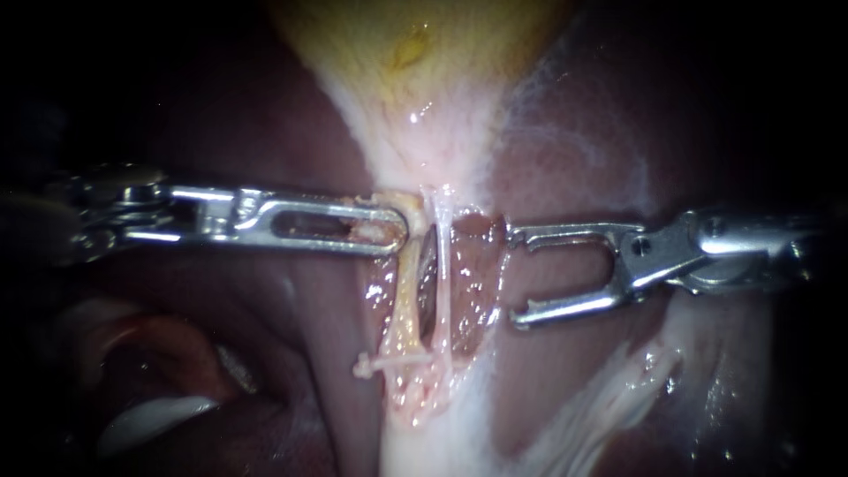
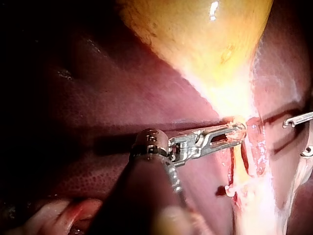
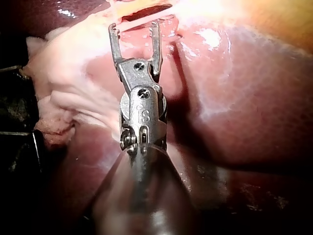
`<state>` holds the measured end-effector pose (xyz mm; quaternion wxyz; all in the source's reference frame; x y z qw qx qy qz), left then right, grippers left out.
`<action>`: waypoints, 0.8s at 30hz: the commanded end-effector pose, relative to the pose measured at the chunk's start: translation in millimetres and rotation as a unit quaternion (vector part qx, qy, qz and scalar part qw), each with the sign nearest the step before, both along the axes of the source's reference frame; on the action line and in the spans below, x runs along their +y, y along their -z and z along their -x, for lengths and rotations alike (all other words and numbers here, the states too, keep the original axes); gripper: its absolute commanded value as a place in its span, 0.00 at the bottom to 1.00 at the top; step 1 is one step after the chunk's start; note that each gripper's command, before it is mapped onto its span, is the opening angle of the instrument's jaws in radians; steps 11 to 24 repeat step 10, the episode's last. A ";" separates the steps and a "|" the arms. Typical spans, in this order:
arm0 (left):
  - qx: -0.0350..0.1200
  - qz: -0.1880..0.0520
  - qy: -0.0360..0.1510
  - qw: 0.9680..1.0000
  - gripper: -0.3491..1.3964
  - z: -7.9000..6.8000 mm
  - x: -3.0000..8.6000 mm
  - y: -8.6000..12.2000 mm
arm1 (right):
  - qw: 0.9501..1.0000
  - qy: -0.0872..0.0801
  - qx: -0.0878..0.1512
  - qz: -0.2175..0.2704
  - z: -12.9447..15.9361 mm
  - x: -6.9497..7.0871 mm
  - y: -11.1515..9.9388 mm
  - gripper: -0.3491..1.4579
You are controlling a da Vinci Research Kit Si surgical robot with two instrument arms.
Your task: Going back first clip left tube
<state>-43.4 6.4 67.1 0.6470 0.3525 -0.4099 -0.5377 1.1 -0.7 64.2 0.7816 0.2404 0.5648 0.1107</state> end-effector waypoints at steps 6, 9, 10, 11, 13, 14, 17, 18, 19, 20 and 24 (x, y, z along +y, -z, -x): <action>0.000 -0.001 0.000 1.000 0.00 -0.1 -0.1 0.1 | 1.000 0.001 0.001 0.000 0.0 0.0 0.1 0.47; 0.001 -0.001 -0.001 1.000 0.00 -0.1 -0.1 0.1 | 1.000 0.002 0.001 -0.001 -0.1 0.0 0.1 0.47; 0.001 -0.001 -0.001 1.000 0.00 -0.1 -0.1 0.1 | 1.000 0.001 0.001 -0.001 -0.1 0.1 0.1 0.47; 0.001 -0.001 -0.001 1.000 0.00 -0.1 -0.1 0.1 | 1.000 0.001 0.001 -0.001 -0.1 0.1 0.1 0.47; 0.001 -0.001 -0.001 1.000 0.00 -0.1 -0.1 0.1 | 1.000 0.001 0.001 -0.001 -0.1 0.1 0.1 0.47; 0.001 -0.001 -0.001 1.000 0.00 -0.1 -0.1 0.1 | 1.000 0.001 0.001 -0.001 -0.1 0.1 0.1 0.47; 0.001 -0.001 -0.001 1.000 0.00 -0.1 -0.1 0.1 | 1.000 0.001 0.001 -0.001 -0.1 0.1 0.1 0.47; 0.001 -0.001 -0.001 1.000 0.00 -0.1 -0.1 0.1 | 1.000 0.001 0.001 -0.001 -0.1 0.1 0.1 0.47; 0.001 -0.001 -0.001 1.000 0.00 -0.1 -0.1 0.1 | 1.000 0.001 0.001 -0.001 -0.1 0.1 0.1 0.47; 0.001 -0.001 -0.001 1.000 0.00 -0.1 -0.1 0.1 | 1.000 0.001 0.001 -0.001 -0.1 0.1 0.1 0.47; 0.001 -0.001 -0.001 1.000 0.00 -0.1 -0.1 0.1 | 1.000 0.001 0.001 -0.001 -0.1 0.1 0.1 0.47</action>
